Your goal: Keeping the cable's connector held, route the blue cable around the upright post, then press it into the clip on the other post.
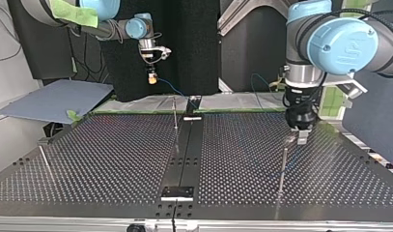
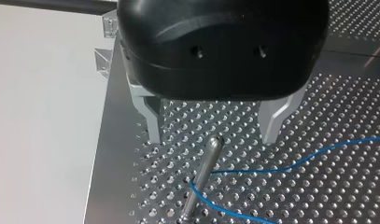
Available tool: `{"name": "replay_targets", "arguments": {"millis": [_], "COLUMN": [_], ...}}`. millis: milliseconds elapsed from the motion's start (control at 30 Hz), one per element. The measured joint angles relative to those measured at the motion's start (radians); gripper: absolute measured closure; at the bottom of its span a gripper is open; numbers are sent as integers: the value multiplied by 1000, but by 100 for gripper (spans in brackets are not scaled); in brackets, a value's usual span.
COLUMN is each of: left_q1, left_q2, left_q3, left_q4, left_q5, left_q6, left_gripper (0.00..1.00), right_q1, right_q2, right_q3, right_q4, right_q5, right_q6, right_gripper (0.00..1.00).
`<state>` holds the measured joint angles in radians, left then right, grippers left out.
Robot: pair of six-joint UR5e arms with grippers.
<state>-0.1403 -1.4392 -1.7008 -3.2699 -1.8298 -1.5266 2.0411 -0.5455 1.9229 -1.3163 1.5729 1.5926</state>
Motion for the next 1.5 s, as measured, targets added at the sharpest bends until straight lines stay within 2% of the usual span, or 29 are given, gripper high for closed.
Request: {"name": "replay_targets", "arguments": {"millis": [333, 533, 800, 1067, 1267, 1500], "left_q1": [-41, -85, -169, -238, -243, -237], "left_q2": [-3, -39, -114, -184, -240, -274], "left_q3": [0, 9, 21, 32, 34, 37], "left_q4": [33, 83, 167, 245, 309, 376], "left_q5": [17, 6, -72, -150, -214, -281], "left_q6": [91, 126, 105, 165, 224, 279], "left_gripper": [0, 0, 0, 0, 0, 0], "right_q1": [1, 1, 6, 10, 11, 13], "right_q2": [0, 0, 1, 1, 1, 2], "right_q3": [0, 0, 0, 0, 0, 0], "right_q4": [3, 4, 6, 8, 7, 6], "right_q5": [-6, -7, -8, -10, -16, -26], "right_q6": [0, -2, -4, -5, -5, -6], "right_gripper": [100, 100, 100, 100, 100, 100]}}
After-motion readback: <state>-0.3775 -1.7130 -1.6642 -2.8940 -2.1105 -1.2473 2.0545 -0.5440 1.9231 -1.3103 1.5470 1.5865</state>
